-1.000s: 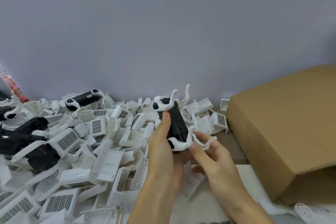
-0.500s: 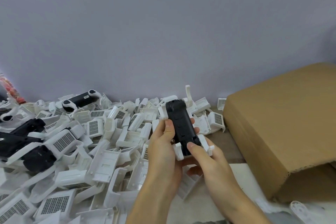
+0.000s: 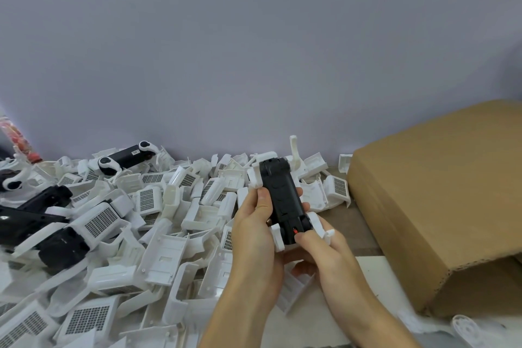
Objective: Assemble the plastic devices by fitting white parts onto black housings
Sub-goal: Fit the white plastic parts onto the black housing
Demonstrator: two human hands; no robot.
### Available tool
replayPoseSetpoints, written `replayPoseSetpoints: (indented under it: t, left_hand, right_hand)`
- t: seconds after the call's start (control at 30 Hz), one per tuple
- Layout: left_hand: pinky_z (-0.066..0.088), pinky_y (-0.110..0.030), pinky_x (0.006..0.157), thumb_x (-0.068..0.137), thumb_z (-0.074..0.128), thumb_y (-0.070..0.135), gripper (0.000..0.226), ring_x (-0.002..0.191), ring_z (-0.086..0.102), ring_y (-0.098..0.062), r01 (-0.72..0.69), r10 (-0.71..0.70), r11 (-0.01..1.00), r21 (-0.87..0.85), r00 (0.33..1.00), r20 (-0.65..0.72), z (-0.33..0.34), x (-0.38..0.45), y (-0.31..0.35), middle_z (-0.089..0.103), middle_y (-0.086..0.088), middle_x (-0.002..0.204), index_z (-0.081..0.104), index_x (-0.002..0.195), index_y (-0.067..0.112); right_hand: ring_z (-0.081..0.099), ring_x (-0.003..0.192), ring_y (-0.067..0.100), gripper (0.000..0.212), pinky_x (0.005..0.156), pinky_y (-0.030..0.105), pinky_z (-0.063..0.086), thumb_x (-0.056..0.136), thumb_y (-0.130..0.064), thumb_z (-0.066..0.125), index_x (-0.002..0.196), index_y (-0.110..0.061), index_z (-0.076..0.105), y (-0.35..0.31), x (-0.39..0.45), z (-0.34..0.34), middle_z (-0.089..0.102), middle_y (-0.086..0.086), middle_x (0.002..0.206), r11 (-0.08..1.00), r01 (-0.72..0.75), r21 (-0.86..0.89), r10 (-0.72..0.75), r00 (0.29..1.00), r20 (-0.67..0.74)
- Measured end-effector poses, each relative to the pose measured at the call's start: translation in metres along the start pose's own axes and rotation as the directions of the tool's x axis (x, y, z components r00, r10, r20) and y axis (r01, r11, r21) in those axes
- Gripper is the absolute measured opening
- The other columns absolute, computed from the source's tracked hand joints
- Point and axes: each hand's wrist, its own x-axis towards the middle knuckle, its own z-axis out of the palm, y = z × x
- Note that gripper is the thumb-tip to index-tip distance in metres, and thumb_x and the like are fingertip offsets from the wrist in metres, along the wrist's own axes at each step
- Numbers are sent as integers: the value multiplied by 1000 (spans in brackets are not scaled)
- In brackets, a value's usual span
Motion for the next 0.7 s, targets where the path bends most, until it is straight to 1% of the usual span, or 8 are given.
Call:
replayPoseSetpoints:
  t: [0.17,0.23,0.3,0.4,0.5,0.57,0.6,0.7]
  left_hand:
    - [54,-45,65,105,43,36,35,77,69,-32,-7,7,1000,11,1000,5,0,-1,0,76,-17,102,70,107,15]
    - [55,-42,62,105,43,36,33,79,71,-29,-16,16,1000,13,1000,10,1,-1,0,76,-14,103,70,105,18]
    - [55,-37,57,105,42,36,33,79,72,-26,-24,24,1000,8,1000,16,2,-2,1,76,-12,103,71,102,19]
    - [53,-33,52,105,42,36,33,78,71,-27,-26,26,1000,3,1000,17,2,-3,2,76,-13,103,70,106,17]
    - [51,-33,51,105,41,38,35,81,68,-32,-21,20,999,29,1000,17,2,-3,2,75,-15,104,67,113,14]
    - [50,-32,51,105,41,38,37,83,66,-34,-19,19,999,37,1000,20,2,-4,3,75,-17,105,66,115,13]
    - [50,-32,51,105,41,38,37,84,66,-35,-17,16,999,38,1000,20,3,-4,3,74,-17,106,65,115,12]
    - [51,-33,53,105,41,37,36,84,65,-35,-3,3,999,37,1000,8,3,-4,3,74,-18,107,65,116,13]
  right_hand:
    - [66,77,16,32,60,25,50,77,-28,48,95,-41,71,1,0,0,71,-2,79,999,15,-46,-15,1000,-12]
    - [65,76,19,30,59,27,50,79,-28,49,96,-41,70,2,1,1,71,-2,79,997,21,-73,-25,999,-43]
    - [65,75,19,26,59,26,49,90,-23,53,94,-42,70,3,2,1,70,-3,77,996,24,-89,-30,997,-66]
    - [66,76,20,39,61,27,49,99,-10,49,91,-42,70,3,2,1,70,-3,76,993,13,-115,-21,998,-65]
    - [65,77,20,21,62,29,48,91,-27,56,95,-39,72,-1,1,3,71,-1,79,999,-3,-36,1,998,-67]
    - [66,79,19,21,63,29,47,85,-35,58,99,-41,72,0,1,2,73,-1,82,1000,-14,-11,13,998,-64]
    - [67,79,17,17,62,27,47,90,-34,60,99,-43,72,1,2,1,73,-1,82,1000,-17,-9,16,998,-68]
    - [69,76,12,28,57,19,49,99,-23,56,97,-45,72,3,3,1,74,-3,79,999,-40,8,41,997,-66]
